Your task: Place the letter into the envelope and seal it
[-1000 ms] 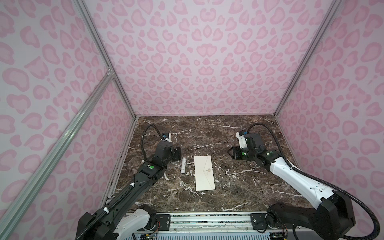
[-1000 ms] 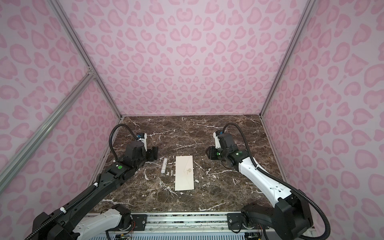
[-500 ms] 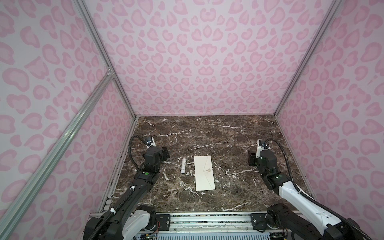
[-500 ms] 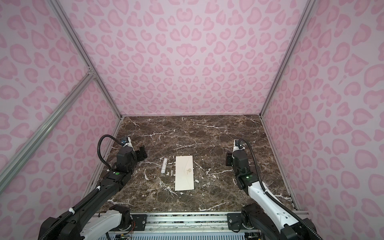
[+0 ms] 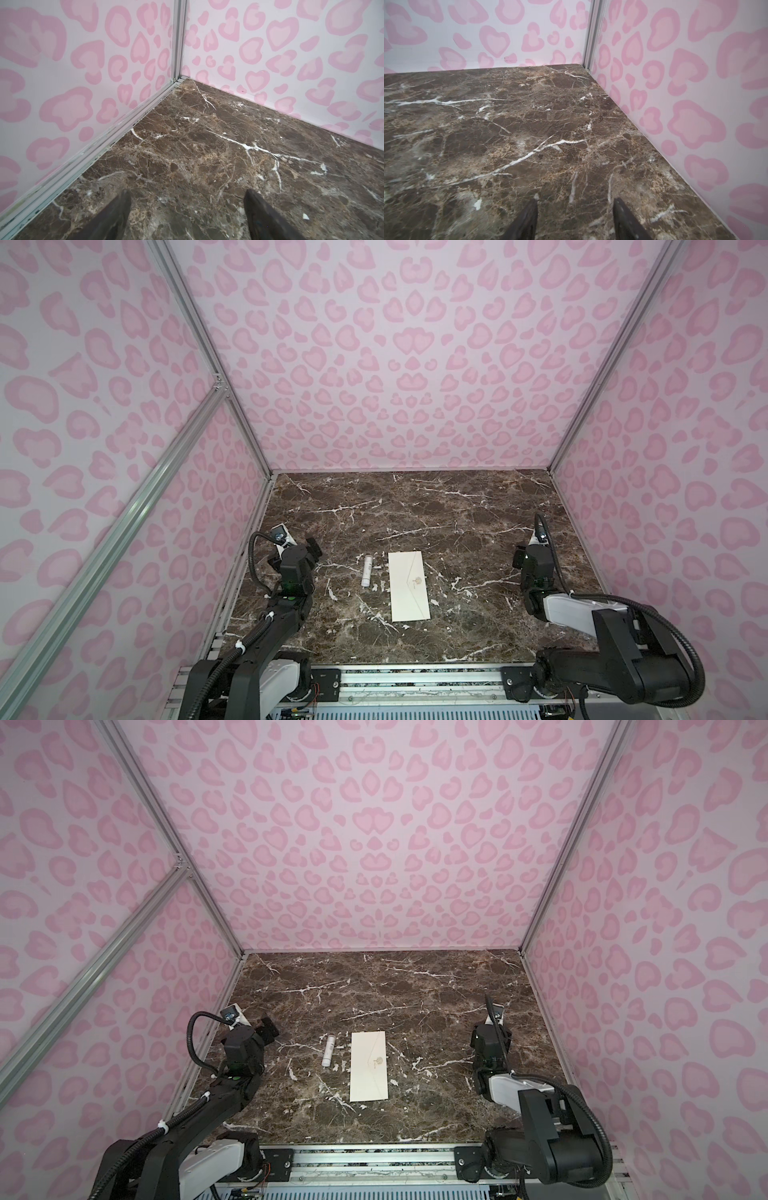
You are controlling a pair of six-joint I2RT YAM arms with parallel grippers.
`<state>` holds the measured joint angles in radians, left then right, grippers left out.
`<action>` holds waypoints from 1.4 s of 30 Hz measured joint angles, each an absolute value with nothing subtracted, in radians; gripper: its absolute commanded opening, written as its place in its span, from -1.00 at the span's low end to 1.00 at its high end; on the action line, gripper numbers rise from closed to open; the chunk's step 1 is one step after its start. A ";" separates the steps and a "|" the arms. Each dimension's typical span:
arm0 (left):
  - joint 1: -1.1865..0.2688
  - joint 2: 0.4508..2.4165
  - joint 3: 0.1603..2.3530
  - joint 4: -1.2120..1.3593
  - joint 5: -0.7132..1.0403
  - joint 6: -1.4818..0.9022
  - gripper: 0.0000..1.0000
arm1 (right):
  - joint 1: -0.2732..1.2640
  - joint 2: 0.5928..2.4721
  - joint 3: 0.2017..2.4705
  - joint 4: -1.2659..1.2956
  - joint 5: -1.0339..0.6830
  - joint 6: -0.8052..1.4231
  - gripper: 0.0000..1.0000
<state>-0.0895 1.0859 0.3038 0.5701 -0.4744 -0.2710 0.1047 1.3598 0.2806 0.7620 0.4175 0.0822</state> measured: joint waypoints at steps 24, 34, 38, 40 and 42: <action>-0.020 1.484 0.295 1.016 -0.314 -0.104 0.95 | 0.096 1.541 0.323 1.010 0.366 0.017 0.97; -0.020 1.483 0.295 1.025 -0.302 -0.094 0.95 | 0.095 1.541 0.324 0.997 0.366 0.020 0.97; -0.021 1.483 0.295 1.025 -0.302 -0.094 0.95 | 0.093 1.541 0.324 0.997 0.366 0.023 0.97; -0.021 1.483 0.295 1.025 -0.302 -0.094 0.95 | 0.093 1.541 0.324 0.997 0.366 0.023 0.97; -0.021 1.483 0.295 1.025 -0.302 -0.094 0.95 | 0.093 1.541 0.324 0.997 0.366 0.023 0.97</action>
